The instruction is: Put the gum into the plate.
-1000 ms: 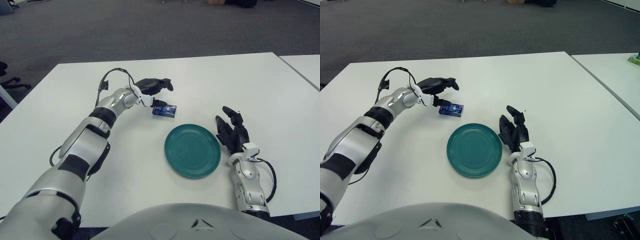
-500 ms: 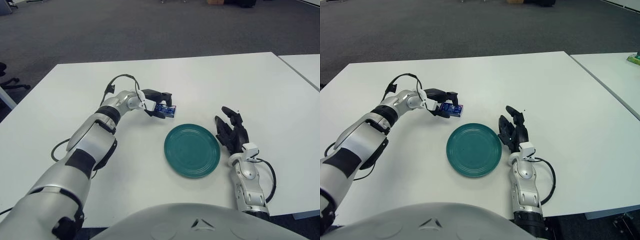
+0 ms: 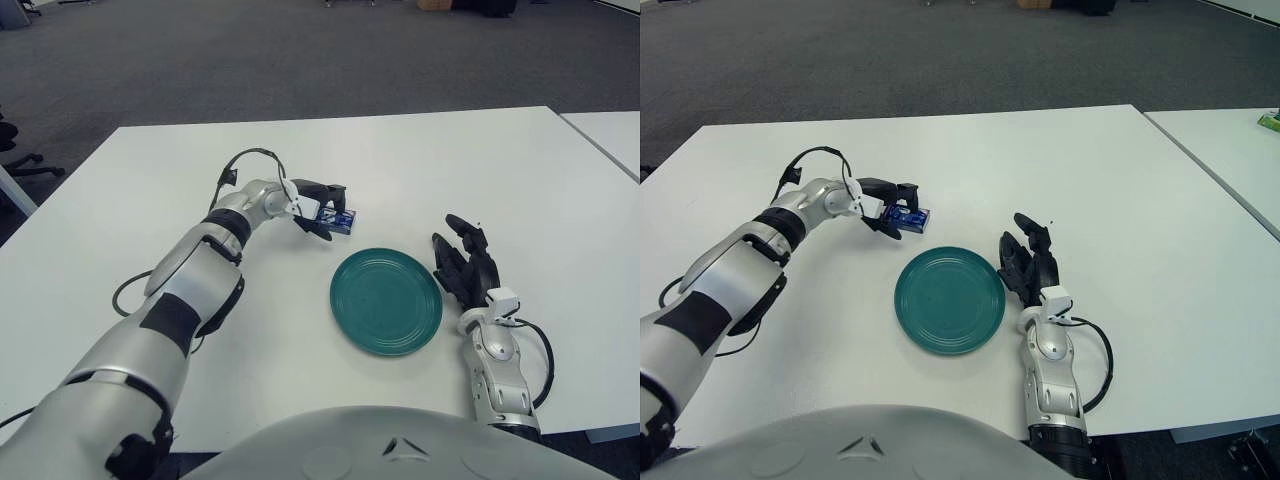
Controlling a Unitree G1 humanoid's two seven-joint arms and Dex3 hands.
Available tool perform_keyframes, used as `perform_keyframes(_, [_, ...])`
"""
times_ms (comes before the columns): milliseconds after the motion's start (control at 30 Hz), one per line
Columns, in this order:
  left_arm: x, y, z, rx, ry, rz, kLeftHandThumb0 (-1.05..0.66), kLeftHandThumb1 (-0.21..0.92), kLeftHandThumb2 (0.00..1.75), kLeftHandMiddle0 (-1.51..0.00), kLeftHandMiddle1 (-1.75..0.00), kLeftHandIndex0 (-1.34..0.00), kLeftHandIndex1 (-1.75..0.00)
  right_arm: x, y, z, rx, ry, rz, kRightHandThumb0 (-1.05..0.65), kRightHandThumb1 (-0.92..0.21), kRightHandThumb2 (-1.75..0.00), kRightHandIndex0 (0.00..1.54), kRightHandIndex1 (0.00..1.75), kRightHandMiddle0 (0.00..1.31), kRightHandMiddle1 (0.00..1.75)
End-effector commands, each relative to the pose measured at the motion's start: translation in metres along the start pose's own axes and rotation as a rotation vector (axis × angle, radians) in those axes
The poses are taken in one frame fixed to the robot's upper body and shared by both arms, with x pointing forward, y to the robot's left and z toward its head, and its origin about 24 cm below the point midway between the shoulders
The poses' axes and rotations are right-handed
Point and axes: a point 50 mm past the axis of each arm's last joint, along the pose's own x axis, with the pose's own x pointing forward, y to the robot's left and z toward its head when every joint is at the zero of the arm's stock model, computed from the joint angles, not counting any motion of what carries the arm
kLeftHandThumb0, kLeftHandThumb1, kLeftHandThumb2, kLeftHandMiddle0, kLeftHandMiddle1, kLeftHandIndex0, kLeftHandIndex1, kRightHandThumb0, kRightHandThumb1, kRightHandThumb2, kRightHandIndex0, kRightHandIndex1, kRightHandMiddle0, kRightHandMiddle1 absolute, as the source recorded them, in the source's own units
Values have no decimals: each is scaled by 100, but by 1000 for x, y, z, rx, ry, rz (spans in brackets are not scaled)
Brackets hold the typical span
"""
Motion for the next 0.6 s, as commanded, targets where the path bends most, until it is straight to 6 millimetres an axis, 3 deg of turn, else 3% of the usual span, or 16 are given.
perform_keyframes(0, [1,-23,-9,32,85,-108,-91,92,10,-16,0,-18,-128,-8,-3,-24,8,129,-20,-53,-92,-62,47,3,0,78])
perform_keyframes(233, [-2,-36,-23,88,184,-76,-94,92,14,-10,0,-11,-114,-7,-3,-24,14,127,-22,-52,-92,-61,49,4,0,79])
perform_keyframes(567, [2,-38,-24,91,257,104,-97,92,21,-8,-1,-6,-106,-7,-5,-26,3,125,-30,-53,-92,-64,50,5,0,78])
